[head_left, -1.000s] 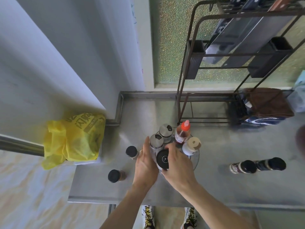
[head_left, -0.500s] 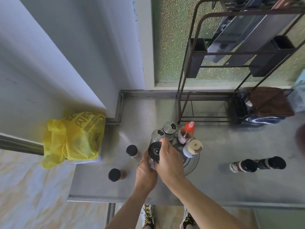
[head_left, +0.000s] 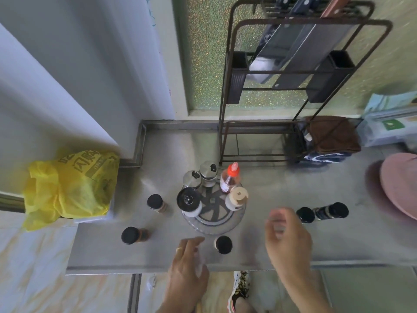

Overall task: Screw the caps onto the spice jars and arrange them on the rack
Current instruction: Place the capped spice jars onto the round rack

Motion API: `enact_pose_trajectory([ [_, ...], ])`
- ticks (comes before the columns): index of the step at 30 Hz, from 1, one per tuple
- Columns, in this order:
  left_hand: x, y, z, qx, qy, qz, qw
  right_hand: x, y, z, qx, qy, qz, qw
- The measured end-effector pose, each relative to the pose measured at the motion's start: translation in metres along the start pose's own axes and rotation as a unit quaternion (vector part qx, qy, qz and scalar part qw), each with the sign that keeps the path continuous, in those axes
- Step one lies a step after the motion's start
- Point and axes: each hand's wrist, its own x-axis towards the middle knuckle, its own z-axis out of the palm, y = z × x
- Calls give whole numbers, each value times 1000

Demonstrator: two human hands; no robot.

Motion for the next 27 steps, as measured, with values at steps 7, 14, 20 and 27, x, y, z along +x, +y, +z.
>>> enact_pose_trajectory([
  [7, 6, 31, 40, 41, -8, -21, 999, 24, 67, -33, -186, 36, -5, 982],
  [14, 7, 46, 20, -4, 93, -62, 994, 46, 78, -15, -180, -73, 22, 981],
  [20, 38, 46, -7, -29, 196, -53, 979, 10, -3, -12, -59, -107, -58, 991],
  [27, 55, 19, -3, 28, 159, -43, 986, -11, -49, 65, -37, -204, -131, 970],
])
